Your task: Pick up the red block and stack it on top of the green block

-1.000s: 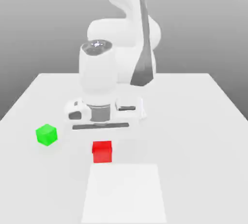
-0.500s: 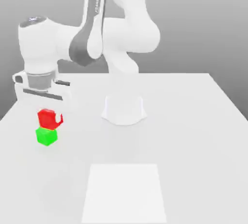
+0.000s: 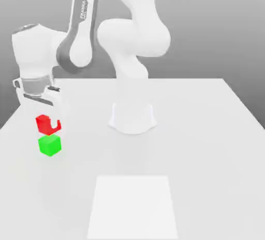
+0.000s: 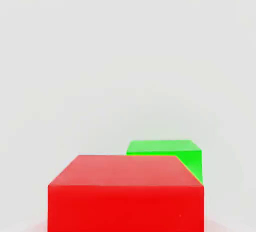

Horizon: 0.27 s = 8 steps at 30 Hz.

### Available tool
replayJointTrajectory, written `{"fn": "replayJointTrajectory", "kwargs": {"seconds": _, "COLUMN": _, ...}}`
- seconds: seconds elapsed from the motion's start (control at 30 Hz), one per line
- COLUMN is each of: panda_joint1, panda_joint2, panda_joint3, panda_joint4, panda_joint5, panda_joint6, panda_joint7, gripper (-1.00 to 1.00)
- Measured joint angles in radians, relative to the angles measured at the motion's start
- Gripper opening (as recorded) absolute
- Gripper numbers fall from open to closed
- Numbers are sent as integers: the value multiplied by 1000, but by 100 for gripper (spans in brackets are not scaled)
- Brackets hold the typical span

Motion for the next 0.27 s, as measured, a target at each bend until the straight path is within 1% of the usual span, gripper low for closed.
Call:
{"fn": "replayJointTrajectory", "kwargs": {"seconds": 0.1, "panda_joint1": 19, "panda_joint2": 59, "panda_joint3": -9, "panda_joint4": -1, "panda_joint5": 47, "panda_joint6": 64, "panda_joint7": -32, "gripper": -100}}
{"fn": "replayJointTrajectory", "kwargs": {"seconds": 0.2, "panda_joint1": 22, "panda_joint2": 120, "panda_joint3": -15, "panda_joint4": -6, "panda_joint5": 58, "panda_joint6": 134, "panda_joint7": -40, "gripper": -100}}
{"fn": "replayJointTrajectory", "kwargs": {"seconds": 0.23, "panda_joint1": 20, "panda_joint2": 134, "panda_joint3": -18, "panda_joint4": -7, "panda_joint5": 52, "panda_joint6": 152, "panda_joint7": -36, "gripper": 100}}
{"fn": "replayJointTrajectory", "kwargs": {"seconds": 0.27, "panda_joint1": 18, "panda_joint2": 134, "panda_joint3": -18, "panda_joint4": -7, "panda_joint5": 52, "panda_joint6": 152, "panda_joint7": -36, "gripper": 100}}
